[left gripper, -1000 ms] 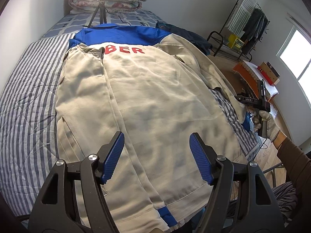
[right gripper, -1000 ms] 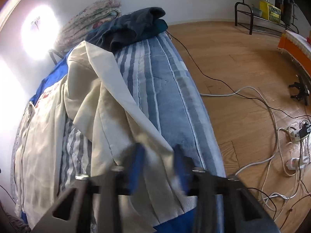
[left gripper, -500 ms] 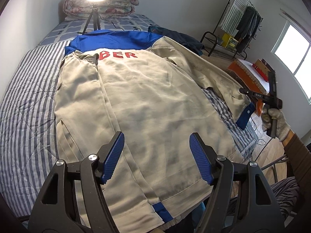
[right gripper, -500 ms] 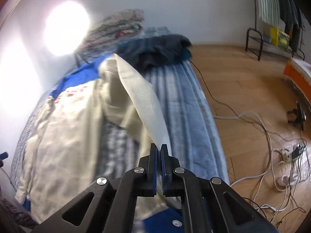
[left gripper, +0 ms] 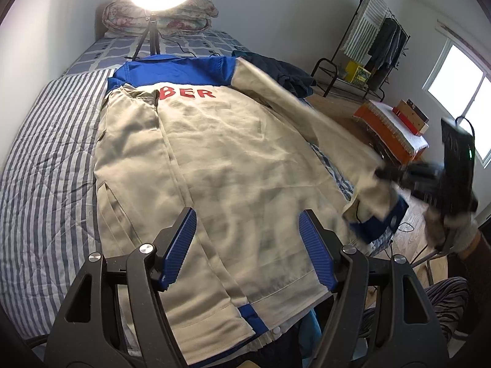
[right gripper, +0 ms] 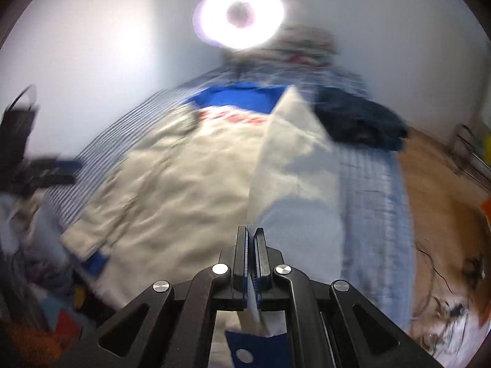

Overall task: Fold large clothes
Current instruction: 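Grasp the unfolded jacket side edge with the right gripper and lift it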

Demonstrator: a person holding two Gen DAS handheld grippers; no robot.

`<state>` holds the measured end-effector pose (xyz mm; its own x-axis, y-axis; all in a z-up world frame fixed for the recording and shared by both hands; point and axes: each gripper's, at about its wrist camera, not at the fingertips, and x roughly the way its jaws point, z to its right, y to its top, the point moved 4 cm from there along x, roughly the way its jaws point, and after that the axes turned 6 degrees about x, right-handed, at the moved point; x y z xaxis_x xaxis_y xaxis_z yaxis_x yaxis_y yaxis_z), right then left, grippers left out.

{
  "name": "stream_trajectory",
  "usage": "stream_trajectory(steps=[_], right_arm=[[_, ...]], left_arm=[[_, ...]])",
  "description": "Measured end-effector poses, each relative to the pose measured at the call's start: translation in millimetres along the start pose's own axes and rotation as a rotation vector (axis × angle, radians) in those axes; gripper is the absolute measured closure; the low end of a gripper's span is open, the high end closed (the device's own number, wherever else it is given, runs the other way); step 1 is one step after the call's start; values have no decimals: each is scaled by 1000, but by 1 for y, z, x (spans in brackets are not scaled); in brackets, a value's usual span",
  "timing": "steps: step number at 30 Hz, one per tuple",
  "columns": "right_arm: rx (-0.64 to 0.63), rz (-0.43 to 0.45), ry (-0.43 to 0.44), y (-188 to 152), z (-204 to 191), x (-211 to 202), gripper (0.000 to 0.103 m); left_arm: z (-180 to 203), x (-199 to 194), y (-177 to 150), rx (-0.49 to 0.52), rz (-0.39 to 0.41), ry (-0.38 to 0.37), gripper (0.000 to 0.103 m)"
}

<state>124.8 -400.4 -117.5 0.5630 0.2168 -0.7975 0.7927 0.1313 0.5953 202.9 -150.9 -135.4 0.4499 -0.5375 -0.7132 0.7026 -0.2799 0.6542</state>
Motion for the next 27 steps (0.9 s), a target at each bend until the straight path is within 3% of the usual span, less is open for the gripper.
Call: stream_trajectory(steps=[3, 7, 9, 11, 14, 17, 21, 24, 27], right_arm=[[-87, -62, 33, -15, -40, 32, 103], [-68, -110, 67, -29, -56, 69, 102], [-46, -117, 76, -30, -55, 68, 95], [4, -88, 89, -28, -45, 52, 80], [85, -36, 109, -28, -20, 17, 74], [190, -39, 110, -43, 19, -5, 68], [334, -56, 136, -72, 60, -14, 46], [406, -62, 154, -86, 78, -10, 45], [382, -113, 158, -91, 75, 11, 45]], left_arm=[[-3, 1, -4, -27, -5, -6, 31], [-9, 5, -10, -67, -23, -12, 32], [-10, 6, -13, -74, -28, -13, 31], [-8, 7, -16, -71, -33, -12, 31], [-2, 13, -23, -79, -57, -45, 31], [11, 27, -30, -109, -100, -122, 31], [35, 50, -35, -145, -164, -219, 31], [55, 66, -33, -169, -208, -275, 31], [71, 81, -28, -184, -243, -305, 31]])
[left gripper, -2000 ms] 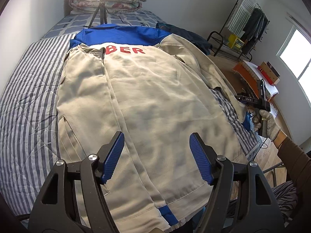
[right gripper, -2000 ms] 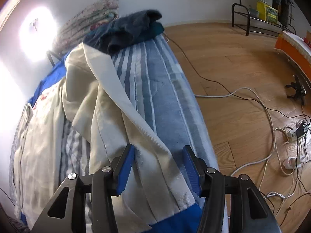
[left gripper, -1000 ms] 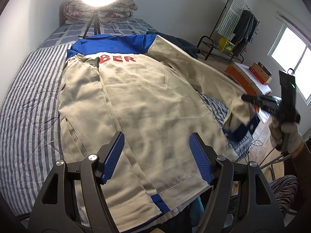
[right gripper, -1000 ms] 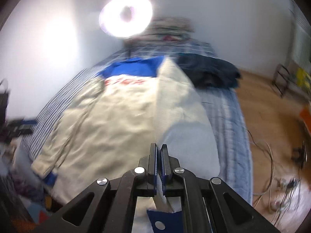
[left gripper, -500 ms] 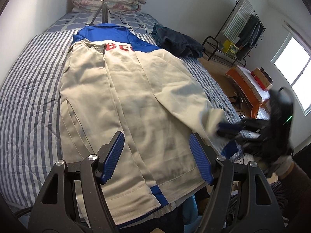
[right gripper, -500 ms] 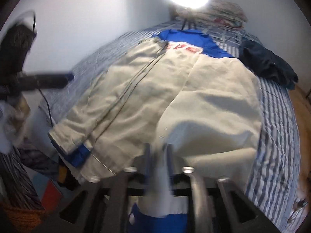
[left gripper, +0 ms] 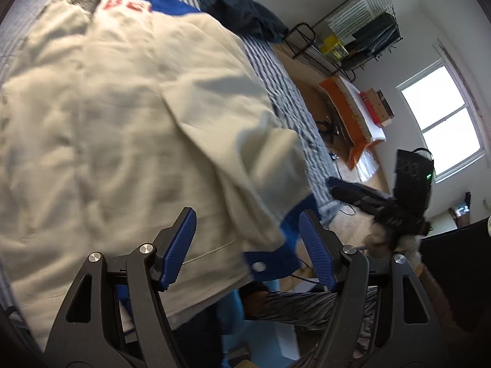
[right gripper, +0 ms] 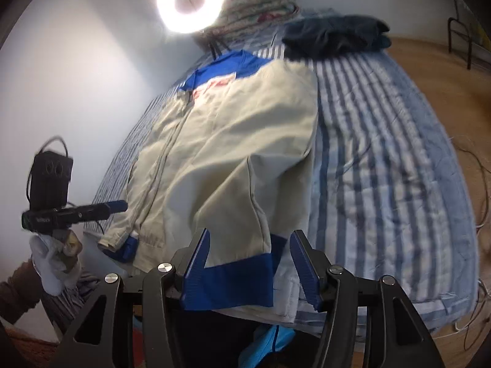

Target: Fold large clothes

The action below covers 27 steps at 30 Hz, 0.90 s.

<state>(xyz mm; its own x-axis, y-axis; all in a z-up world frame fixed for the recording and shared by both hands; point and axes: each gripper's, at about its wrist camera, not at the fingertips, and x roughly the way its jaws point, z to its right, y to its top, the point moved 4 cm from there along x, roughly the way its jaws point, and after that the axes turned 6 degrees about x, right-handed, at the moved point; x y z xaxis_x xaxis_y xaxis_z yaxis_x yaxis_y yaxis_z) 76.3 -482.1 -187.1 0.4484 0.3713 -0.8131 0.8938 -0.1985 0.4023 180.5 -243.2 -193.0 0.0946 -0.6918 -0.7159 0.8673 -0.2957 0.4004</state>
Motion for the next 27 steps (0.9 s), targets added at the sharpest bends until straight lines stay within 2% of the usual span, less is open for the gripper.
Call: stream_trajectory(steps=[2, 4, 7, 8, 9, 11, 13, 15, 16, 19, 21, 22, 25, 27], right_arm=[[-11, -38, 2, -3, -2, 14, 46], [-26, -71, 12, -7, -6, 24, 58], [-61, -105, 0, -13, -10, 31, 83], [-51, -116, 26, -15, -10, 30, 97], [-40, -115, 52, -17, -10, 28, 99], [-13, -92, 115, -18, -13, 18, 100], [49, -58, 219, -18, -14, 4, 100], [99, -6, 310, -16, -14, -13, 100], [121, 15, 340, -15, -12, -20, 100], [163, 49, 365, -16, -3, -30, 100], [196, 39, 334, -20, 10, -26, 100], [222, 18, 326, -23, 18, -20, 100], [228, -37, 240, -33, 32, -4, 100], [212, -70, 211, -36, 31, 4, 95]], left_arm=[[5, 14, 2, -22, -25, -4, 31], [7, 26, 1, -41, -53, -1, 31], [7, 41, -3, -63, -85, 6, 32], [6, 46, -4, -68, -96, 10, 32], [4, 50, -5, -78, -100, 13, 33], [-2, 58, -7, -103, -112, 9, 50], [-8, 64, -10, -124, -131, -13, 78], [-12, 68, -14, -148, -141, -57, 94], [-12, 69, -14, -166, -135, -93, 96], [-12, 59, -11, -243, -47, -349, 97], [-19, 57, -14, -251, 1, -405, 97], [-25, 62, -18, -264, -18, -387, 97], [-48, 76, -33, -308, -86, -252, 97], [-54, 73, -37, -340, -87, -235, 94]])
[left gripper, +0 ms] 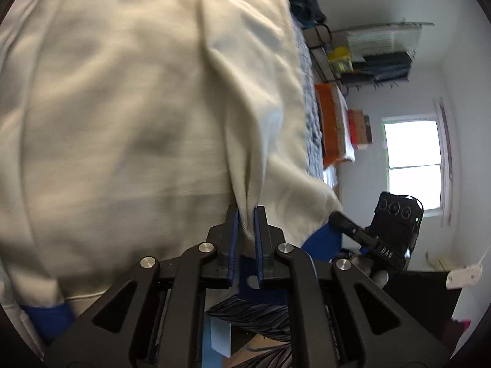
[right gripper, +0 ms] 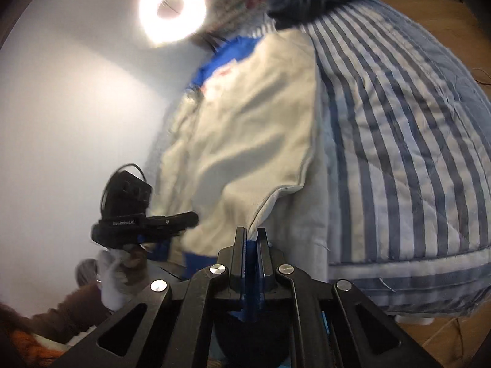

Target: Fold large clothes

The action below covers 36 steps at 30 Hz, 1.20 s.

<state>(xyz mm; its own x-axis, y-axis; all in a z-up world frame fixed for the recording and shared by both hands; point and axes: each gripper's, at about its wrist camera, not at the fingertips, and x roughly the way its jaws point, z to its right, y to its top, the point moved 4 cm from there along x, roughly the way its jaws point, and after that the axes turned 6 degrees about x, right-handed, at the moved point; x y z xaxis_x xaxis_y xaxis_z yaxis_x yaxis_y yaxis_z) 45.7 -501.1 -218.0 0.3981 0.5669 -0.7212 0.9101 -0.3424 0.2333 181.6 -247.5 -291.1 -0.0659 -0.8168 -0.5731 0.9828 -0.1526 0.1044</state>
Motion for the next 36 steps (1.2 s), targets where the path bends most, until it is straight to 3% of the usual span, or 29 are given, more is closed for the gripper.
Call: stream_trajectory(steps=[2, 3, 6, 7, 15, 17, 18, 21, 23, 24, 28, 31, 34, 36], right_arm=[[-40, -22, -53, -1, -1, 7, 90], [-60, -30, -80, -1, -3, 10, 81], [-67, -56, -95, -5, 0, 20, 80], [-66, -60, -94, -3, -1, 25, 80], [-80, -53, -107, -1, -7, 27, 85], [-79, -51, -98, -1, -8, 25, 90], [-77, -50, -90, -2, -7, 22, 93], [-63, -37, -60, -1, -6, 17, 97], [-48, -22, -35, 0, -3, 10, 98], [-41, -15, -31, 1, 0, 8, 98], [-55, -40, -134, -2, 9, 17, 98], [-126, -73, -225, -10, 3, 28, 98], [-180, -39, -261, -11, -6, 22, 86], [-170, 17, -230, -5, -6, 10, 72]], left_arm=[[5, -7, -3, 10, 6, 23, 86], [9, -10, -5, 19, 13, 35, 80], [26, -19, -18, 24, 10, 36, 53], [31, -20, -20, 14, 7, 31, 48], [60, 27, -24, 38, -91, 103, 47], [56, 34, -23, 60, -98, 117, 86], [53, 37, -23, 42, -108, 81, 98], [54, 26, -26, -13, -59, -129, 98], [57, 16, -27, 10, -14, -220, 98], [54, 15, -28, 27, -13, -211, 98], [31, 29, -33, 124, -54, 56, 97], [33, 28, -38, 167, -53, 130, 96], [46, 20, -42, 227, -51, 207, 90], [53, 7, -48, 255, -32, 236, 89]])
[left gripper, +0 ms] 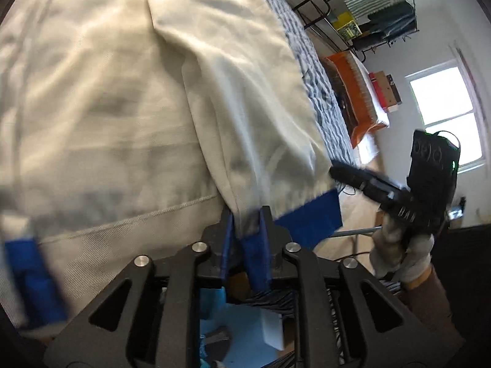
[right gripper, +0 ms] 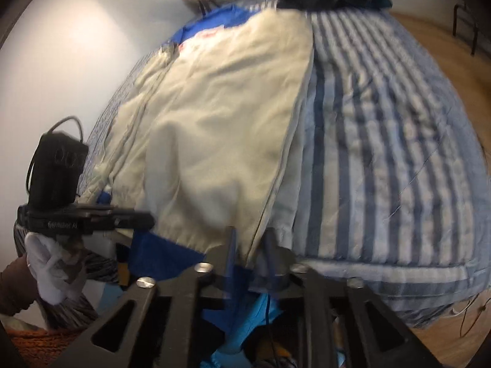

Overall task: Fold large clothes
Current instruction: 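Fold the held jacket side over the back toward the center with the right gripper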

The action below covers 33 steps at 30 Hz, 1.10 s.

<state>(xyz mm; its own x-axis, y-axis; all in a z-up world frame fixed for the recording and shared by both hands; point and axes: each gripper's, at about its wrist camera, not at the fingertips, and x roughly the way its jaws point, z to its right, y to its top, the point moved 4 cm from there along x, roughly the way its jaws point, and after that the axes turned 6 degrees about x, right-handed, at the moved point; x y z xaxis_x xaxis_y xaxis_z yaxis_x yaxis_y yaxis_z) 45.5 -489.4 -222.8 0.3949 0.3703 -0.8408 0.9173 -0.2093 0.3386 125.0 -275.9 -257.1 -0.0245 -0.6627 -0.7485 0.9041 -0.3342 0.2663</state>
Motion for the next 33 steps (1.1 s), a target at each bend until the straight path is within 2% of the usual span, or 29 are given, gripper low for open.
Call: stream_trajectory(steps=[1, 3, 5, 8, 9, 10, 12, 13, 15, 16, 18, 21, 27, 33], right_arm=[[25, 20, 25, 3, 4, -4, 66], [82, 36, 73, 10, 11, -4, 36], [110, 19, 84, 14, 16, 5, 35], [109, -21, 46, 15, 21, 23, 40], [129, -47, 59, 13, 24, 33, 49], [151, -65, 84, 12, 26, 39, 54], [163, -59, 97, 10, 27, 43, 56], [163, -59, 103, 10, 27, 43, 57], [181, -63, 141, 9, 30, 41, 74], [209, -57, 178, 9, 32, 39, 76], [222, -47, 206, 9, 33, 35, 83], [169, -31, 147, 11, 23, 27, 88], [51, 3, 3, 22, -11, 15, 91], [-42, 26, -82, 31, -41, 12, 92]], left_arm=[[5, -9, -3, 20, 21, 15, 89], [13, -28, -3, 61, 71, 35, 89], [21, -37, 6, 82, 121, 39, 89], [21, -35, 30, 103, 161, 92, 89], [20, -32, 37, 103, 172, 116, 89], [19, -28, 45, 96, 182, 140, 89], [12, -17, 56, 91, 174, 175, 89], [8, -3, 58, 83, 159, 208, 89], [-7, 15, 52, 68, 107, 259, 89], [-14, 23, 47, 75, 69, 290, 89], [-16, 26, 41, 115, 95, 309, 89], [-14, 18, 39, 87, 100, 269, 89], [-1, -40, 22, 51, 191, 150, 89], [-3, -96, -2, 55, 276, 177, 89]])
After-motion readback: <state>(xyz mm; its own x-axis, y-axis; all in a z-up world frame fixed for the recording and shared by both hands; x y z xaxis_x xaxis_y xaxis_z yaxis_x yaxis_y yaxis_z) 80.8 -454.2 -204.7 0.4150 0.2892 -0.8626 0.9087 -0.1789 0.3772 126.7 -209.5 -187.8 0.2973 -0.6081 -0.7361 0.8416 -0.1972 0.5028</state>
